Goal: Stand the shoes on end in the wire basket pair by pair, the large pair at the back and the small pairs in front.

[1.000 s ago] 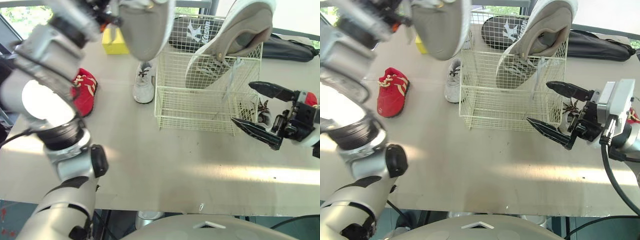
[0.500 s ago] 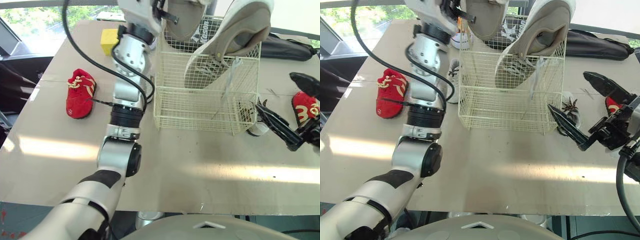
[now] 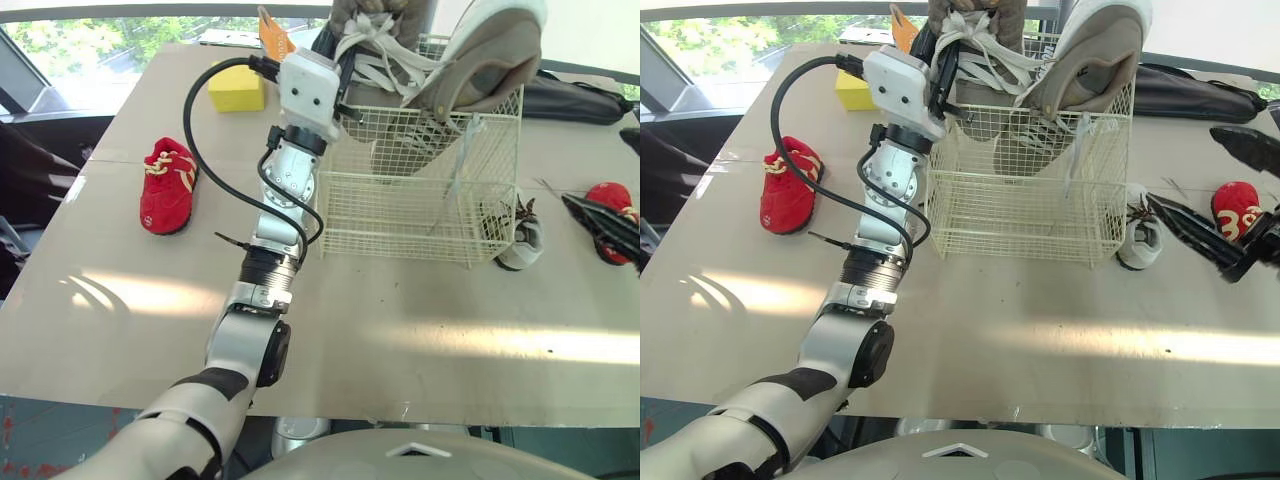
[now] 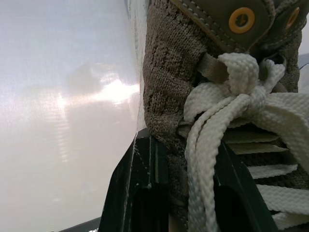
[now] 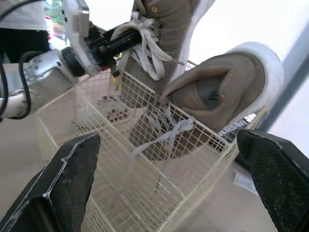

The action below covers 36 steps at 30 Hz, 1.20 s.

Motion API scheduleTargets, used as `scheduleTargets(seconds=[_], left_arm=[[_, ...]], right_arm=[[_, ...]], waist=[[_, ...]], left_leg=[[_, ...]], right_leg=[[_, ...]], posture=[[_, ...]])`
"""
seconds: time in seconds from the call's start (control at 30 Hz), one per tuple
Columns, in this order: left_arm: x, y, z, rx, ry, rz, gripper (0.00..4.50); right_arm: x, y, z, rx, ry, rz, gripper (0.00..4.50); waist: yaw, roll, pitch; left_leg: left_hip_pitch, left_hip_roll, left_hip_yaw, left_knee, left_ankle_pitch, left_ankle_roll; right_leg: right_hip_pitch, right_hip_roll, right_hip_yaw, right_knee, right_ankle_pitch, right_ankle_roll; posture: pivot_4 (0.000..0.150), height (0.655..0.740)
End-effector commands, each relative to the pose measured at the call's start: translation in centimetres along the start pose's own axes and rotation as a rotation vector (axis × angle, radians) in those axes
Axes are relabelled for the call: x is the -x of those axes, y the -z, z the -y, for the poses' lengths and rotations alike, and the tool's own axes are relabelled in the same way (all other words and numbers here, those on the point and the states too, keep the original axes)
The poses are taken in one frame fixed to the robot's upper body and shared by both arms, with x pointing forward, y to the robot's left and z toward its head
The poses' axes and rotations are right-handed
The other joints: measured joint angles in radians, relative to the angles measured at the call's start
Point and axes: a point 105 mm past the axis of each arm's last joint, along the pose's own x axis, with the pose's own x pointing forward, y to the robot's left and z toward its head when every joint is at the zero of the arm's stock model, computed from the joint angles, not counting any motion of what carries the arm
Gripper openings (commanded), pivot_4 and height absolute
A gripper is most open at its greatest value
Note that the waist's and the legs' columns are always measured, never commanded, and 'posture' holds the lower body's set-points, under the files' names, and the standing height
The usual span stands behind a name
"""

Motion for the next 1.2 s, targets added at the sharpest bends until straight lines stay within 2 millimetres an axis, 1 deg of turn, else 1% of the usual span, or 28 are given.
scheduleTargets(seconds=[0.03,0.07,0.13,0.17,0.2,0.23,0.27,0.3,0.4,0.43,0.53,0.6,0.7,0.8,0.87,0.97,1.07,1.2], left_arm=[[0.0,-1.0,0.2,0.006,0.016,0.020,0.43],[0.1,-0.9,0.1,0.002,0.013,0.014,0.43],[0.5,-0.7,0.5,0.048,0.037,-0.010,0.43],[0.7,-0.9,0.7,0.067,0.054,-0.006,1.47],[1.0,-1.0,0.8,0.090,0.061,-0.005,1.66],[1.4,-0.8,0.6,0.099,0.049,-0.022,2.02],[1.8,-0.7,0.4,0.113,0.039,-0.041,2.53],[2.5,-0.5,0.2,0.134,0.032,-0.064,2.90],[4.2,-0.7,-0.3,0.165,0.032,-0.113,4.29],[4.7,-0.8,-0.5,0.167,0.035,-0.127,4.47],[6.2,-1.1,-1.1,0.176,0.052,-0.167,4.47],[6.9,-1.9,-1.7,0.200,0.083,-0.169,4.47],[7.2,-2.8,-2.2,0.213,0.127,-0.175,4.47],[7.7,-3.5,-2.9,0.257,0.219,-0.210,4.47],[8.5,-4.1,-2.6,0.305,0.339,-0.242,4.47],[9.5,-5.0,-2.1,0.382,0.457,-0.289,4.47],[9.7,-5.3,-2.3,0.390,0.463,-0.303,4.47],[9.9,-5.2,-2.3,0.379,0.460,-0.323,4.47]], right_arm=[[-0.2,-0.5,0.2,0.016,-0.057,0.004,4.50],[-0.3,-0.5,0.3,0.019,-0.070,0.004,4.50],[-0.6,-0.3,0.5,0.022,-0.080,0.008,4.50],[-0.7,-0.2,0.6,0.022,-0.085,0.007,4.50],[-0.8,0.0,0.6,0.022,-0.089,0.005,4.50],[-0.8,0.0,0.6,0.019,-0.094,0.007,4.50],[-0.9,0.1,0.6,0.017,-0.097,0.008,4.50],[-1.0,0.2,0.7,0.015,-0.100,0.009,4.50],[-1.2,0.4,0.9,0.010,-0.110,0.011,4.50],[-1.3,0.5,0.9,0.007,-0.115,0.013,4.50],[-1.6,0.7,1.0,0.001,-0.125,0.021,4.50],[-2.1,0.7,1.2,0.012,-0.126,0.036,4.50],[-2.9,0.2,1.1,0.012,-0.141,0.076,4.50],[-3.7,-0.6,0.9,0.016,-0.165,0.118,4.50],[-4.4,-1.4,0.8,-0.004,-0.174,0.164,4.50],[-5.2,-2.0,0.5,-0.028,-0.196,0.205,4.50],[-6.3,-2.5,0.5,-0.026,-0.205,0.250,4.50],[-8.0,-4.5,0.2,-0.047,-0.269,0.336,4.50]], waist=[[0.000,0.000,0.000],[0.000,0.000,0.000],[0.000,0.001,0.000],[0.000,0.001,0.000],[0.000,0.001,-0.001],[0.001,0.001,-0.001],[0.001,0.001,-0.001],[0.000,0.001,-0.001],[-0.002,0.002,-0.001],[-0.001,0.002,-0.001],[-0.002,0.003,-0.001],[-0.004,0.004,-0.001],[-0.005,0.005,0.000],[-0.004,0.006,0.000],[-0.006,0.007,0.001],[-0.009,0.008,0.001],[-0.006,0.008,0.001],[-0.009,0.009,0.002]], left_leg=[[0.000,0.000,-0.001,0.000,0.000,0.000],[-0.001,0.000,-0.001,0.000,0.000,0.001],[-0.001,0.000,-0.001,0.000,0.000,0.001],[-0.001,0.000,-0.001,0.000,-0.001,0.001],[-0.001,0.000,-0.001,0.000,-0.001,0.001],[-0.002,0.000,-0.001,0.000,-0.001,0.001],[-0.002,0.000,-0.001,0.001,-0.001,0.001],[-0.002,0.000,-0.001,0.001,-0.001,0.001],[-0.001,0.000,-0.001,0.001,-0.001,0.001],[-0.001,0.000,-0.001,0.001,-0.001,0.001],[-0.001,0.000,-0.001,0.002,-0.001,0.001],[-0.001,0.000,-0.001,0.002,-0.001,0.001],[-0.001,0.001,-0.001,0.002,-0.001,0.001],[-0.001,0.001,-0.001,0.002,-0.001,0.001],[-0.001,0.001,-0.001,0.002,-0.001,0.001],[-0.002,0.001,-0.001,0.002,-0.001,0.001],[-0.002,0.000,-0.001,0.002,-0.001,0.000],[-0.001,0.000,0.000,0.002,-0.001,0.001]], right_leg=[[0.000,0.000,0.001,0.000,0.000,0.000],[0.000,0.000,0.002,0.000,0.001,0.001],[0.000,0.000,0.002,0.000,0.002,0.003],[0.000,0.000,0.002,0.000,0.002,0.003],[0.000,-0.001,0.002,0.000,0.002,0.003],[0.000,-0.001,0.002,0.000,0.002,0.003],[0.000,-0.003,0.002,-0.001,0.002,0.003],[0.000,-0.004,0.002,-0.001,0.002,0.003],[0.000,-0.005,0.003,0.000,0.002,0.003],[0.000,-0.005,0.002,0.000,0.001,0.001],[0.000,-0.005,0.003,0.001,0.000,0.000],[0.000,-0.005,0.003,0.001,0.000,0.000],[0.000,-0.004,0.003,0.001,0.000,-0.001],[0.000,-0.003,0.002,0.001,0.000,-0.001],[0.000,-0.003,0.002,0.001,0.000,-0.001],[-0.001,-0.002,0.002,0.000,0.000,-0.001],[-0.001,-0.003,0.002,0.000,0.000,-0.001],[-0.001,-0.002,0.004,0.000,0.000,-0.001]], posture=[[0.150,0.7400],[0.150,0.7400],[0.150,0.7400],[0.150,0.7400],[0.150,0.7400],[0.150,0.7400],[0.150,0.7400],[0.150,0.7400],[0.150,0.7400],[0.150,0.7400],[0.150,0.7400],[0.150,0.7400],[0.150,0.7400],[0.150,0.7400],[0.150,0.7400],[0.150,0.7400],[0.150,0.7400],[0.150,0.7400]])
